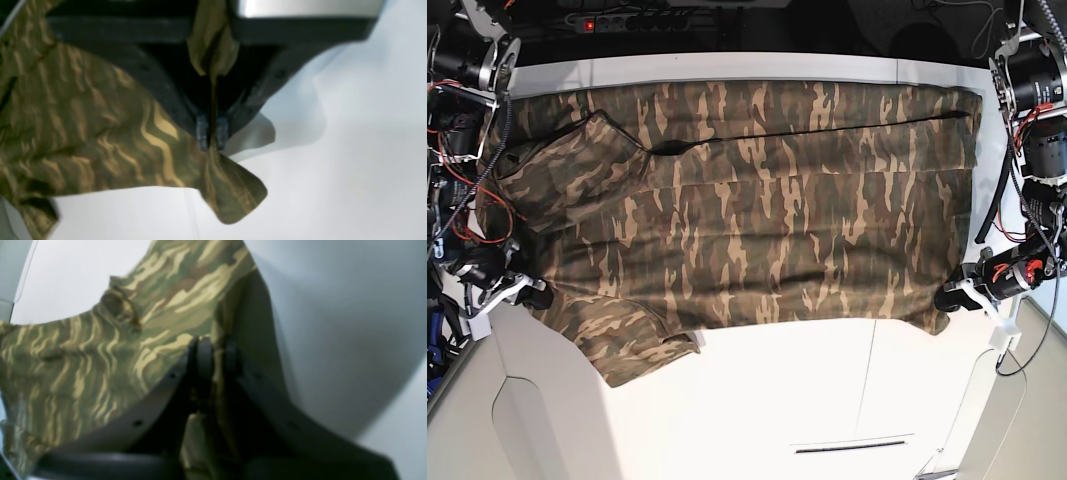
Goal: Fold the T-shirt properly
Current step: 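Grasp the hem corners and fold the hem over toward the collar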
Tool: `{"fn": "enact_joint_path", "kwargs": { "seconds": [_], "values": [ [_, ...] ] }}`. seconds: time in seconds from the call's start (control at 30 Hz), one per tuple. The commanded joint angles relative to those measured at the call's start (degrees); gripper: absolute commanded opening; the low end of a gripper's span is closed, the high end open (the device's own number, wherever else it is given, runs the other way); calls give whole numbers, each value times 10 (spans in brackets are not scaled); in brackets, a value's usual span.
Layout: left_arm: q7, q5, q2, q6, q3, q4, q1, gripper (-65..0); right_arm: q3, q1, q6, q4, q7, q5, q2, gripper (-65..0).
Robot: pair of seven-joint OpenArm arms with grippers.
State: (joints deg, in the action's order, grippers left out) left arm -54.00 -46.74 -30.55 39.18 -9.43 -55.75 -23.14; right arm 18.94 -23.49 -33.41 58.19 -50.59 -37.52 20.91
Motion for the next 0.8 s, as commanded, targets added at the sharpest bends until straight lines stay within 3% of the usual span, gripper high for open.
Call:
{"fn": "enact_joint_path", "kwargs": {
  "seconds": [0.0, 0.13, 0.4, 0.77],
  "values": [
    [-2, -15, -11, 8, -3, -20, -9, -650, 2, -14, -5, 17, -2, -22, 13, -650],
    [-16, -32, -24, 8, -5, -68, 26, -650, 2, -12, -5, 28, -50, -60, 29, -650],
    [-23, -52, -66, 8, -9, -199, 132, -650, 2, 47, -12, 48, -63, -138, 71, -650],
    [-33, -54, -66, 8, -75, -306, 253, -650, 58, 164, -11, 154, -63, -144, 80, -650]
  ]
}}
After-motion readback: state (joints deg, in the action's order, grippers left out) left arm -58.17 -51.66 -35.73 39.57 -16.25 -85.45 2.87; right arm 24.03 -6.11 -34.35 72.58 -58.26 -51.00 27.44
